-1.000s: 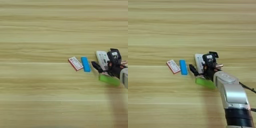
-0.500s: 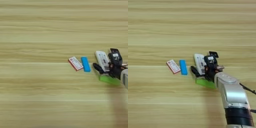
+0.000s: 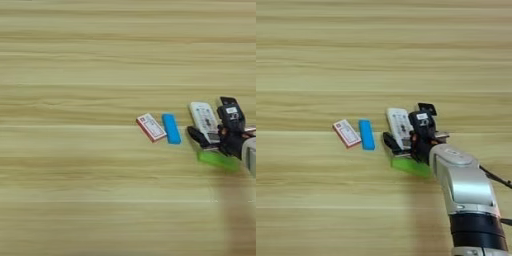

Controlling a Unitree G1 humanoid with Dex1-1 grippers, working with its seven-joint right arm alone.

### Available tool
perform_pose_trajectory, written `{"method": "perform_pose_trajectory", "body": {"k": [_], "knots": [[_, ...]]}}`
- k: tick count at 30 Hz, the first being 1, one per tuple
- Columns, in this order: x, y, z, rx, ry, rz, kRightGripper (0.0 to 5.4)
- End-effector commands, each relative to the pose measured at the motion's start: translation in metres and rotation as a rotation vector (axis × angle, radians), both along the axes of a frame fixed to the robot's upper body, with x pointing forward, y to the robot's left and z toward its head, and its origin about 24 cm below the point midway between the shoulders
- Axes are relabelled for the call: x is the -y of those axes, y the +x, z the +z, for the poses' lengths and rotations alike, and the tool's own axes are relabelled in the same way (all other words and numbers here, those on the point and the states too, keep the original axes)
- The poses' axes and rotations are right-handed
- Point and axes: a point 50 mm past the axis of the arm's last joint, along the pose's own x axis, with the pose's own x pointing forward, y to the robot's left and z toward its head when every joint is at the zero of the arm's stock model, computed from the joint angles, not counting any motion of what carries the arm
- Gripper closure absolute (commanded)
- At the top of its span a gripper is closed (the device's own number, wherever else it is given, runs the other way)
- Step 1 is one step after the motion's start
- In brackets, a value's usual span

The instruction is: Move the objects on the table

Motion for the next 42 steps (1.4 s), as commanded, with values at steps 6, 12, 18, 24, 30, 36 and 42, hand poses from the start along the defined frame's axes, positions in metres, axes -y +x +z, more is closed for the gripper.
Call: {"method": "perform_pose_trajectory", "body": {"k": [6,12,18,24,30,36,42], "knots": [[-0.001,0.013,0.017,0.061,-0.055,0.043,1.38],[-0.002,0.014,0.013,0.044,-0.046,0.050,1.98],[-0.002,0.015,0.009,0.033,-0.040,0.043,2.50],[0.001,0.023,0.007,0.043,-0.025,0.007,2.50],[0.004,0.036,0.007,0.063,0.003,-0.034,2.50],[0.008,0.044,0.002,0.063,0.024,-0.072,2.50],[0.012,0.050,0.000,0.065,0.032,-0.092,2.50]]}}
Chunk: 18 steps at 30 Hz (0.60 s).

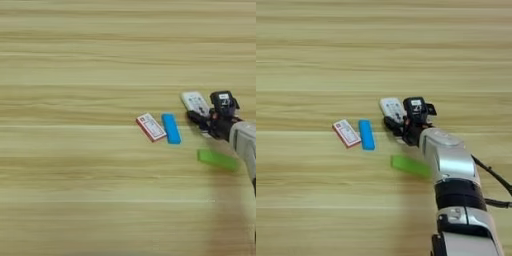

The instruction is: Move the objects on the table

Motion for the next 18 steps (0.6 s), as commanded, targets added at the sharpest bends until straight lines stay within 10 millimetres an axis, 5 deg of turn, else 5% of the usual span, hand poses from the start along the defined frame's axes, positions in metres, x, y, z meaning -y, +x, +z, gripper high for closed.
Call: {"method": "perform_pose_trajectory", "body": {"k": [1,17,18], "knots": [[0.0086,0.0109,0.0109,0.034,-0.034,-0.034,2.50],[0.0160,0.0197,0.0048,0.029,-0.010,-0.059,2.50],[0.0161,0.0197,0.0048,0.031,-0.011,-0.058,2.22]]}}
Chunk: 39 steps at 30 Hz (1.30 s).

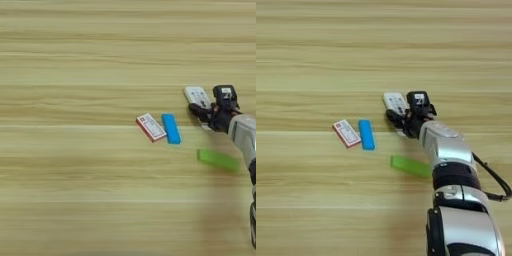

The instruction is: Move the objects on the table

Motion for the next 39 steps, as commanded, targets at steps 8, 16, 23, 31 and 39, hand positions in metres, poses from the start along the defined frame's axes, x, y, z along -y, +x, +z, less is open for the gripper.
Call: {"method": "perform_pose_trajectory", "body": {"k": [8,16,23,31,39], "knots": [[0.006,0.001,0.014,0.048,-0.060,0.004,1.47],[0.007,-0.007,0.031,0.107,-0.097,0.015,0.62],[0.012,-0.023,0.057,0.178,-0.139,-0.001,0.05],[0.015,-0.045,0.079,0.243,-0.139,-0.031,0.05],[0.010,-0.062,0.080,0.213,0.036,0.007,0.05]]}}
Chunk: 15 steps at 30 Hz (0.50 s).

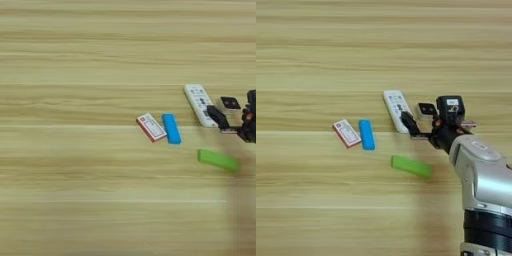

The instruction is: Move the objects on the table

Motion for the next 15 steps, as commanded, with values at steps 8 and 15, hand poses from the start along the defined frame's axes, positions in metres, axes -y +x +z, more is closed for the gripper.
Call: {"method": "perform_pose_trajectory", "body": {"k": [8,15], "knots": [[0.003,-0.017,0.035,0.034,-0.020,0.124,0.05],[0.021,-0.032,0.050,0.025,-0.168,0.212,0.05]]}}
